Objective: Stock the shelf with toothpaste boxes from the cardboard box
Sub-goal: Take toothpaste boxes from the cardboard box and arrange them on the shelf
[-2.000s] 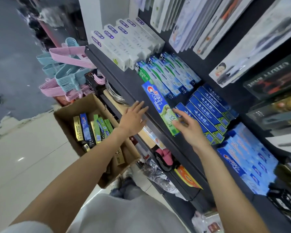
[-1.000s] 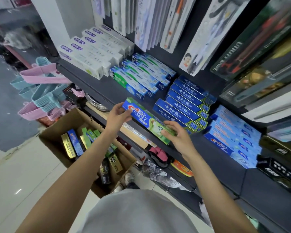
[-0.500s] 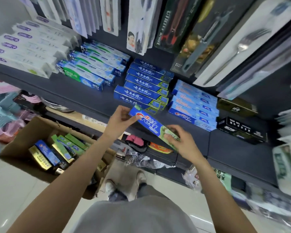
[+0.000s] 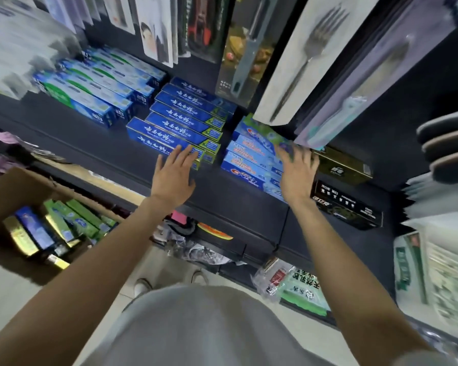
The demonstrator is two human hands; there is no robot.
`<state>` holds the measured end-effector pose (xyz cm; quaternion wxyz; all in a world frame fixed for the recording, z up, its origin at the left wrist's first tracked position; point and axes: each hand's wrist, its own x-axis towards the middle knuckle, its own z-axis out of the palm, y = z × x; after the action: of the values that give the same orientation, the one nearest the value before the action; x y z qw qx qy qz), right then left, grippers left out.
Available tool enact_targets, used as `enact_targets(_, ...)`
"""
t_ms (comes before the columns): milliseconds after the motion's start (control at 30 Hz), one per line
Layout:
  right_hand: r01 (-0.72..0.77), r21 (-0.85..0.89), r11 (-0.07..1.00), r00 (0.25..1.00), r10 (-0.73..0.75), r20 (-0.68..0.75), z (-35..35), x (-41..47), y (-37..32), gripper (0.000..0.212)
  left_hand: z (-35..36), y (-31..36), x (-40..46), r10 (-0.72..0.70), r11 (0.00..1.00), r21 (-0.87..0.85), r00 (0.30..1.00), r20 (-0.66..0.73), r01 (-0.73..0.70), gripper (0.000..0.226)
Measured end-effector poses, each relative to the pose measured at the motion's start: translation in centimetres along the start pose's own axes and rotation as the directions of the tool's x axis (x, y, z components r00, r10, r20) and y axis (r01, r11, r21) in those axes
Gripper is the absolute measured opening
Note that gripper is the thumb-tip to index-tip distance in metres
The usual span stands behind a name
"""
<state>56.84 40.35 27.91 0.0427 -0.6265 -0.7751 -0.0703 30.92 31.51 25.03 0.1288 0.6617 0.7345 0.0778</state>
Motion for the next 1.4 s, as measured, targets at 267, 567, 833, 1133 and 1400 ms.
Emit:
enact_targets(267, 0.041, 0.008, 0.999, 0.991, -0.041, 0.125, 1.1, 1.6, -2.3, 0.055, 0.5, 0.3, -0.1, -0.027, 0.991, -0.132, 0.999, -0.032, 0.022, 0.069)
enact_targets(567, 0.3, 0.527, 0.795, 0.932, -0.361, 0.014, -2.3, -8.6, -13.1, 0.024, -0.4, -5.4, -9.8, -0.193, 0.924, -0.382, 0.896, -0.4, 0.028, 0.034)
enact_targets(833, 0.404, 0.629, 0.665, 0.565, -0.722, 0.4, 1.9, -14.0, -31.9, 0.025, -0.2, -22.6, -26.5, -0.728, 0.629, -0.504, 0.677, -0.112, 0.592, 0.026)
enact_targets(1133, 0.212, 0.616, 0.758, 0.482, -0.63, 0.609, 15.0, -15.2, -49.7, 0.046, 7.1, -40.7, -29.8, -0.836, 0.394, -0.397, 0.503, 0.22, 0.829, 0.049)
enact_targets(1400, 0.131, 0.447, 0.885, 0.59, -0.432, 0.682, 34.5, -12.0, -57.4, 0.075, 18.0, -48.1, -20.7, -0.71, 0.567, -0.486, 0.694, 0.119, 0.665, 0.049)
